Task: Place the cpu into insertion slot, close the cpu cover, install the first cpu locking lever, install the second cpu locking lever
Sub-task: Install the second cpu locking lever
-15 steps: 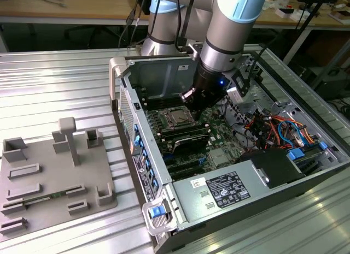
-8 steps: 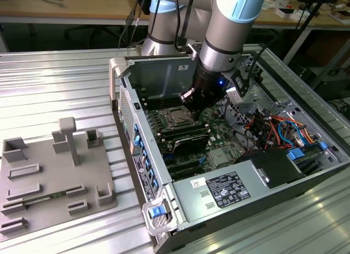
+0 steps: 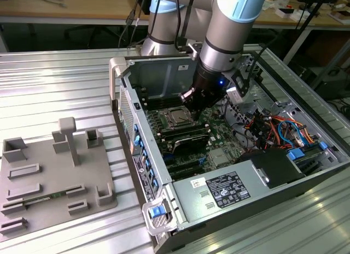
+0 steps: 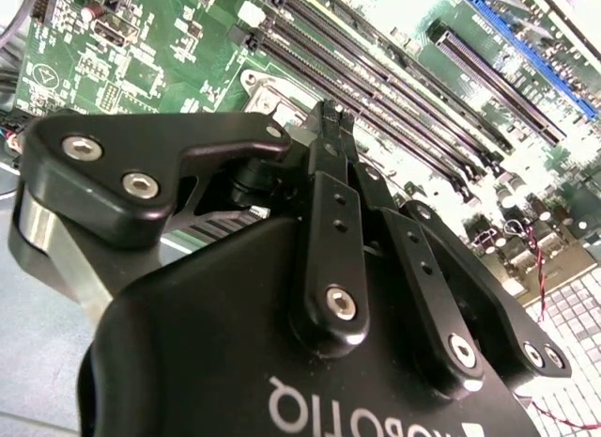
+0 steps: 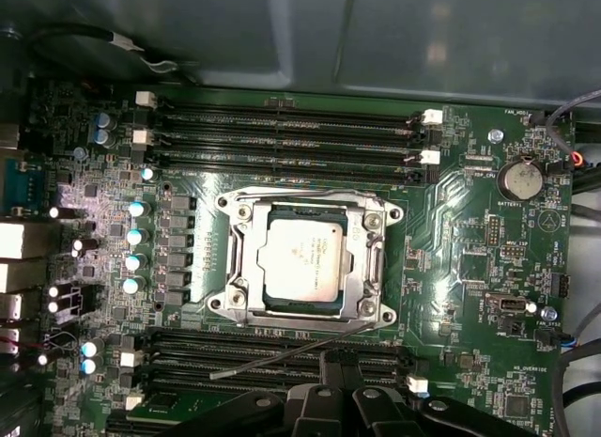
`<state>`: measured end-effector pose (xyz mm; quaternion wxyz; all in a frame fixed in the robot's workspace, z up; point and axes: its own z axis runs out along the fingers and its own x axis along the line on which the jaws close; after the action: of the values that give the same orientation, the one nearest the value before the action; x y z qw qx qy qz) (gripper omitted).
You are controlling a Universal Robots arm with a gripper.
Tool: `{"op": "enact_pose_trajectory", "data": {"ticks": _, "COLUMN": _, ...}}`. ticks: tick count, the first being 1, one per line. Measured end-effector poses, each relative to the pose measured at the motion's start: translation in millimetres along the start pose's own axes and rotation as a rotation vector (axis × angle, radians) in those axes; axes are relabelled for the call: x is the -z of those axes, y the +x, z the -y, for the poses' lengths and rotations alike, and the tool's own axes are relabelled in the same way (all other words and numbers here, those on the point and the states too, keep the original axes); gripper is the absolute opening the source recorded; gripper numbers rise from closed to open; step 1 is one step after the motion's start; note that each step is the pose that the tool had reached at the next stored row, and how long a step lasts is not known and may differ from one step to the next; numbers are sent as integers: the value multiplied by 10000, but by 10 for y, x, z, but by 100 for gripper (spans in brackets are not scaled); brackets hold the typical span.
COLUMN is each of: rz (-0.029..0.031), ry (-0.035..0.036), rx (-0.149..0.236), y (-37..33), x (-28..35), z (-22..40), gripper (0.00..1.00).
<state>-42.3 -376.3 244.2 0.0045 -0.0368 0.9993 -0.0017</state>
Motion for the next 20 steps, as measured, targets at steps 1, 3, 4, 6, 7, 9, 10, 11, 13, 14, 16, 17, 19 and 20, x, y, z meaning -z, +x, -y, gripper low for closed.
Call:
{"op": "enact_pose_trajectory", "data": {"ticks": 1, "rz": -30, "ry": -1, "rx": 0, "y": 0, "x": 1, "z": 1, "gripper": 11}}
{"op": "enact_pose_trajectory", "data": {"ticks": 3, "rz": -84, "ry": -5, "rx": -1, "y": 5, "x": -2, "z": 3, "gripper": 11}}
{"op": "enact_pose_trajectory", "data": {"ticks": 4, "rz": -123, "ry": -9, "rx": 0, "y": 10, "x": -5, "z": 4, "gripper": 11}}
{"op": "enact_pose_trajectory", "data": {"ticks": 6, "rz": -163, "ry": -13, "rx": 0, "y": 41, "x": -9, "z": 6, "gripper": 11}}
{"op": "enact_pose_trajectory", "data": {"ticks": 7, "rz": -177, "ry": -13, "rx": 0, "y": 66, "x": -10, "z": 5, "gripper": 11}}
{"op": "enact_pose_trajectory", "data": {"ticks": 9, "rz": -210, "ry": -17, "rx": 1, "y": 106, "x": -13, "z": 4, "gripper": 11}}
{"op": "enact_pose_trajectory", "data": {"ticks": 10, "rz": -257, "ry": -19, "rx": 1, "y": 132, "x": -14, "z": 3, "gripper": 11}}
{"op": "enact_pose_trajectory", "data": {"ticks": 11, "rz": -298, "ry": -22, "rx": 1, "y": 153, "x": -15, "z": 2, "gripper": 11}}
{"op": "enact_pose_trajectory", "data": {"ticks": 13, "rz": -367, "ry": -25, "rx": 1, "y": 178, "x": -14, "z": 3, "gripper": 11}}
{"op": "enact_pose_trajectory", "data": {"ticks": 14, "rz": -405, "ry": -27, "rx": 4, "y": 182, "x": -14, "z": 10, "gripper": 11}}
{"op": "enact_pose_trajectory", "data": {"ticks": 16, "rz": -496, "ry": -37, "rx": -9, "y": 185, "x": -15, "z": 25, "gripper": 11}}
{"op": "enact_pose_trajectory", "data": {"ticks": 17, "rz": -514, "ry": -39, "rx": -13, "y": 185, "x": -16, "z": 27, "gripper": 11}}
{"op": "enact_pose_trajectory", "data": {"ticks": 19, "rz": -552, "ry": -41, "rx": -16, "y": 190, "x": -15, "z": 27, "gripper": 11}}
{"op": "enact_pose_trajectory", "data": {"ticks": 20, "rz": -574, "ry": -42, "rx": -16, "y": 202, "x": -15, "z": 27, "gripper": 11}}
